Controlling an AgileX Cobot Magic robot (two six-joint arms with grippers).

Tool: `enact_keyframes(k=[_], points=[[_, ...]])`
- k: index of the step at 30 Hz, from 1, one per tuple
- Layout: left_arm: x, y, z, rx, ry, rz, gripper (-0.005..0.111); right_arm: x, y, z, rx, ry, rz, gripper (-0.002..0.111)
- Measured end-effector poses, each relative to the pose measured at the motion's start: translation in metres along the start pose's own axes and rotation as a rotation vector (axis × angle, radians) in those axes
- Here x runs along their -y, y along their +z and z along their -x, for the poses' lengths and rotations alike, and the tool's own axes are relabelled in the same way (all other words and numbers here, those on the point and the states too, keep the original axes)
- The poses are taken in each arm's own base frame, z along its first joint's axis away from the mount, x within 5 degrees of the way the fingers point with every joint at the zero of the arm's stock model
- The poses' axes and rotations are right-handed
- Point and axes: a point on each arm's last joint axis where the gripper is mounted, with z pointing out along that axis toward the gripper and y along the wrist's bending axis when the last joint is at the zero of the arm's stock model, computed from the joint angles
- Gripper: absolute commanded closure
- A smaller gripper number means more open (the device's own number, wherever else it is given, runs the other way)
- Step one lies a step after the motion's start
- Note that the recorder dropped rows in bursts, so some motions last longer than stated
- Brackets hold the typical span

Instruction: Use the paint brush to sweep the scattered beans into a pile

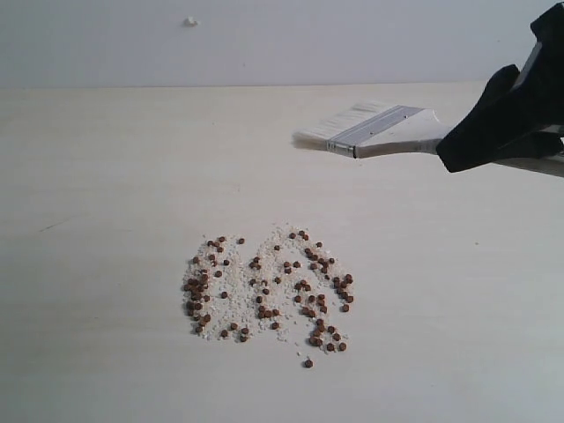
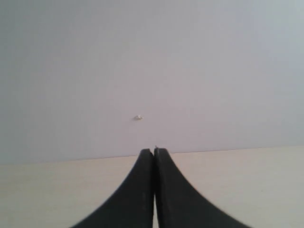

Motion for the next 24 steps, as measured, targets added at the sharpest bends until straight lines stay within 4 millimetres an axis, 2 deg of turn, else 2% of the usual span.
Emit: enact_keyframes(k=[4, 7, 11, 14, 18, 20, 24], points=[[0.010, -0.001, 0.003, 0.014, 0.000, -0.114, 0.107, -0.001, 0.000, 0.000, 0.003, -0.009, 0.007, 0.108], [0.018, -0.003, 0.015, 0.056, 0.005, -0.193, 0.107, -0.001, 0.000, 0.001, 0.007, -0.008, 0.014, 0.108], [0.024, -0.007, 0.047, 0.147, 0.042, -0.226, 0.107, -0.002, 0.000, 0.001, 0.008, -0.005, 0.021, 0.108], [0.026, -0.004, 0.076, 0.193, 0.163, -0.213, 0.107, -0.002, 0.000, 0.001, 0.010, -0.007, 0.024, 0.108], [0.027, 0.022, 0.110, 0.171, 0.385, -0.178, 0.107, -0.003, 0.000, 0.001, 0.017, -0.007, 0.034, 0.108], [0.027, 0.047, 0.119, 0.111, 0.460, -0.188, 0.107, -0.004, 0.000, 0.002, 0.024, -0.013, 0.044, 0.108], [0.033, 0.100, 0.114, -0.049, 0.646, -0.311, 0.107, -0.005, 0.000, 0.003, 0.032, -0.011, 0.057, 0.108]])
